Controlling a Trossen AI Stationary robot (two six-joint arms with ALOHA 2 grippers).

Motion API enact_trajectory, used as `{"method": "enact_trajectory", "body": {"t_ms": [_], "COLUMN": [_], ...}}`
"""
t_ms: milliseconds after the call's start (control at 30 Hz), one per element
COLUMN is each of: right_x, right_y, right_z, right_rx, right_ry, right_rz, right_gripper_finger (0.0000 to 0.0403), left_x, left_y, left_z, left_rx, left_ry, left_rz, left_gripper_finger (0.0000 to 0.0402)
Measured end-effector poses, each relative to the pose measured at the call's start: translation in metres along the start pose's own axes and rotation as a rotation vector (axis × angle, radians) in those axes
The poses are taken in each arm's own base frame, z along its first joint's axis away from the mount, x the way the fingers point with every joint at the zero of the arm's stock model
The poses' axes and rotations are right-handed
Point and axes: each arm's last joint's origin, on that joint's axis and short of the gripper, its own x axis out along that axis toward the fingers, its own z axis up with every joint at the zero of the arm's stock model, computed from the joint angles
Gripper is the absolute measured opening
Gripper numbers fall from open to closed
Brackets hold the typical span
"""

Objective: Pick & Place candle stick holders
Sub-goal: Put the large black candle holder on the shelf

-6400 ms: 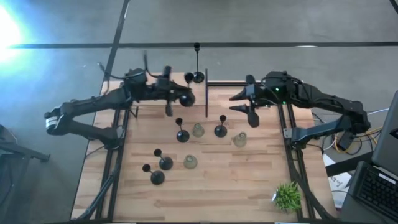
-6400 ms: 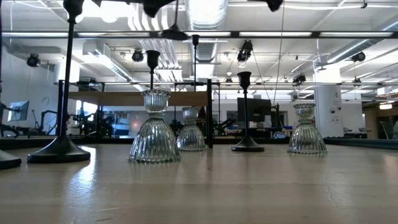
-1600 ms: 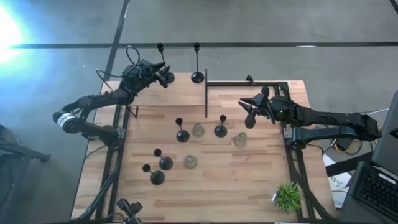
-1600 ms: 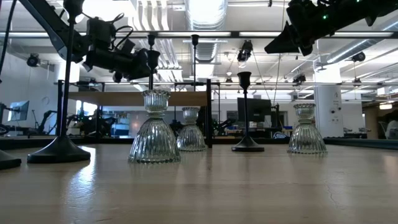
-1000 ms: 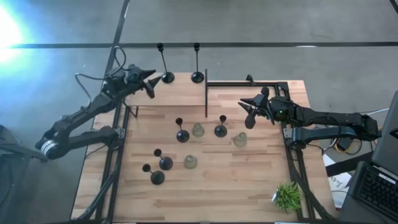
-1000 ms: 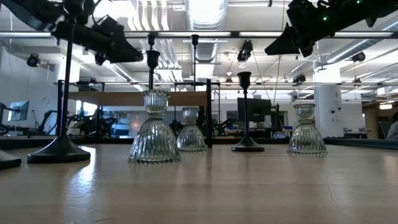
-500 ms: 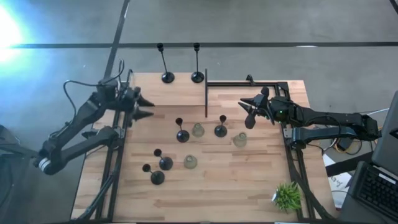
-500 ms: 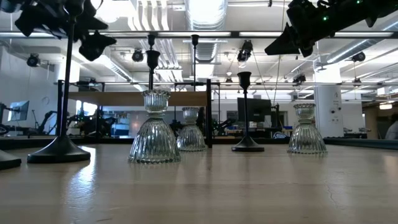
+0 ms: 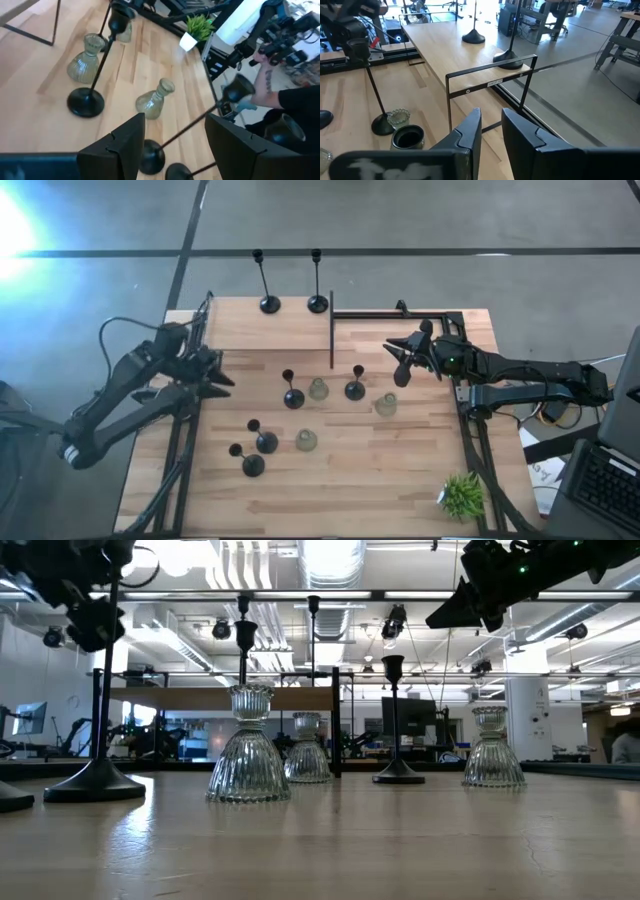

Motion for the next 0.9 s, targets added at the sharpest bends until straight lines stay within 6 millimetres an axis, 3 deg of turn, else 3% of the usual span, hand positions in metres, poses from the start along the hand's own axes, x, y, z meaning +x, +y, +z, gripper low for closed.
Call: {"method": "enact_trajectory", "body": {"t_ms": [333,733,900], "right_x": [0.000,0.000,0.000], "right_y": [0.000,0.000,0.000], "right_z": [0.000,0.000,0.000], "right_rx": [0.000,0.018,0.019], "right_ry": [0.000,0.000,-0.004], "right_rz": [0.000,0.002,0.002], "right_gripper_finger": [0.0070,0.0086,0.0084], "left_x": [0.001,-0.007,-0.005], "left_y": [0.000,-0.013,-0.012], "left_z": [-0.030,-0.039,-0.030], "left_rx": [-0.133,-0.031,0.041], "left_ry": [-0.081,-0.175,-0.243], "left_rz": [0.061,0.057,-0.027], "left_gripper_finger": [0.0210,0.0210,0.0210]}}
